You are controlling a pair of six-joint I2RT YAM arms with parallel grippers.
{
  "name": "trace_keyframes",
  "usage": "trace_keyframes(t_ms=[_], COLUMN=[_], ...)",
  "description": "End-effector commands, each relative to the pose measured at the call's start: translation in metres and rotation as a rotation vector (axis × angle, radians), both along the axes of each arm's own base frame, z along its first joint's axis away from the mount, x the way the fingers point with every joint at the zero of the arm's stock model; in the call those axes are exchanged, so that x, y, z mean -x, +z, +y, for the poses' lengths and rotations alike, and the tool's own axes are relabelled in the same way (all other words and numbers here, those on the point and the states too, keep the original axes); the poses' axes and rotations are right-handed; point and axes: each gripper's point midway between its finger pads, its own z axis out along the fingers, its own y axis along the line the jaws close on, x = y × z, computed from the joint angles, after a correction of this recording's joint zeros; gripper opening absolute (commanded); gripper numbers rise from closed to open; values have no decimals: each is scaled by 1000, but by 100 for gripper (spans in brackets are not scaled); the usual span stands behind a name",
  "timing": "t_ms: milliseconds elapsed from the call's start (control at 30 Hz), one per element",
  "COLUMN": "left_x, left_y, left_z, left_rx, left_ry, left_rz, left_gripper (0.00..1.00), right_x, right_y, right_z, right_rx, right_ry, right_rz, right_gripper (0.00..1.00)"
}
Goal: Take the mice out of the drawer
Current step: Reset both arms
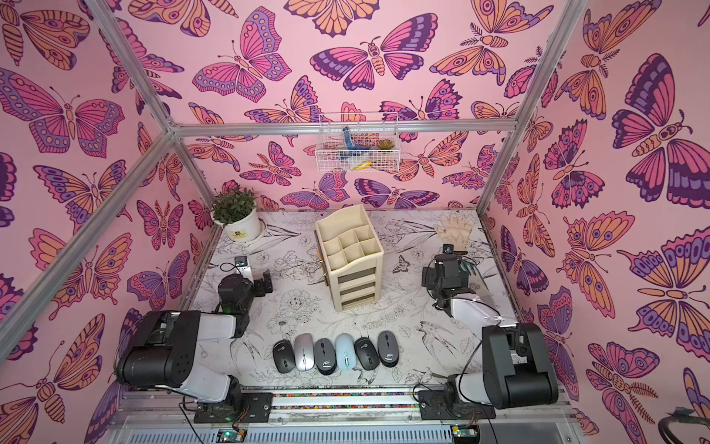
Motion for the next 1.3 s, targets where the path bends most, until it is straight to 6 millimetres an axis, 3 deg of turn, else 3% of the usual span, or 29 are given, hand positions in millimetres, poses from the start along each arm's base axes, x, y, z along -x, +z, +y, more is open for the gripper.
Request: trace_keyframes(t_ms=[0,433,600,767,1267], left_x=[-2,-1,-1,-1,-1], left_y=[4,3,3,3,4], left_z=[-1,-1,-1,-1,-1], left_rx=[-4,-4,-4,-6,-3], left_ry=[-12,-12,-12,-13,-12], left_rz=[-20,-16,-16,-20,-18], left_gripper=[100,100,100,100,100], right_x=[-15,3,-9,-25,-15], right_y=[17,21,35,20,12], right_z=[9,-3,-3,-4,-10], right_rx=[-21,27,50,37,-4], right_ry=[42,5,21,18,13], right_rz=[-131,-147,-268,-287,-317], right_gripper=[99,99,99,99,99])
